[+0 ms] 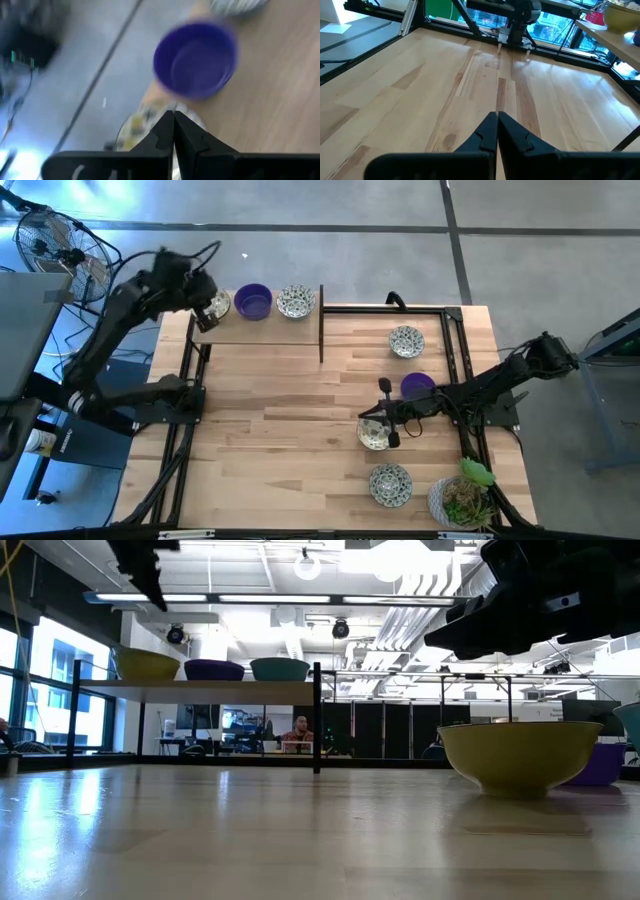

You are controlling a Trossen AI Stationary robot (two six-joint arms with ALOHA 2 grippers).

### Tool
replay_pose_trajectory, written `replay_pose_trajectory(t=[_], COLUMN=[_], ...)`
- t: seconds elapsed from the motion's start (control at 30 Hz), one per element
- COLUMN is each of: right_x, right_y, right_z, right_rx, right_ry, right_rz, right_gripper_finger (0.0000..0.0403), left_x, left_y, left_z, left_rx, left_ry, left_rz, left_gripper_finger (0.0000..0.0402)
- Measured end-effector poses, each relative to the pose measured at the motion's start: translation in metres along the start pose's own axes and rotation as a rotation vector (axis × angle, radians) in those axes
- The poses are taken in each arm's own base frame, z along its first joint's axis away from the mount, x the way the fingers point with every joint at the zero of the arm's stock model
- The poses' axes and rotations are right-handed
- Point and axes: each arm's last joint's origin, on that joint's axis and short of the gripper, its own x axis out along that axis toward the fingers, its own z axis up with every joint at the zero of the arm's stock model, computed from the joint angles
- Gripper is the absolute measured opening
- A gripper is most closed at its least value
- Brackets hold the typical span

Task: Pick & Place Mini bowls
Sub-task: Stack the top blue and white patterned bowl on the blue and white patterned bowl on the shelf

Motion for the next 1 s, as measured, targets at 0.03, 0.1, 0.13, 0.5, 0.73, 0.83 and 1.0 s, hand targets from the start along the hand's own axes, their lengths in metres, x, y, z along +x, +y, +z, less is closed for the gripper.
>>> replay_pose_trajectory(t=[0.03, 0.1, 0.13, 0.5, 0.73, 0.83, 1.0], right_x=[0.0, 0.0, 0.0, 0.0, 0.001, 0.001, 0.001], right_y=[0.0, -0.001, -0.001, -0.005, -0.018, -0.024, -0.03], right_z=[0.0, 0.0, 0.0, 0.005, 0.007, 0.007, 0.009], right_rx=[-0.002, -0.001, 0.0, 0.087, 0.166, 0.175, 0.183], right_ry=[0.001, 0.003, 0.002, -0.046, -0.078, -0.087, -0.114], right_rz=[-0.009, -0.035, -0.045, -0.137, -0.207, -0.227, -0.252], right_gripper_finger=[0.0001, 0.0002, 0.0002, 0.0001, 0.0001, 0.0001, 0.0001], left_x=[-0.004, -0.008, -0.008, 0.041, 0.063, 0.069, 0.075], left_y=[-0.004, -0.011, -0.016, -0.056, -0.068, -0.075, -0.091], left_z=[-0.003, -0.011, -0.015, -0.053, -0.058, -0.059, -0.059], left_rx=[-0.004, -0.003, 0.0, 0.063, 0.161, 0.199, 0.219], left_ry=[-0.065, -0.191, -0.248, -0.614, -0.74, -0.765, -0.814], left_rz=[-0.014, -0.038, -0.055, -0.194, -0.224, -0.23, -0.295], left_gripper_finger=[0.0, 0.0, 0.0, 0.0, 0.0, 0.0, 0.0001])
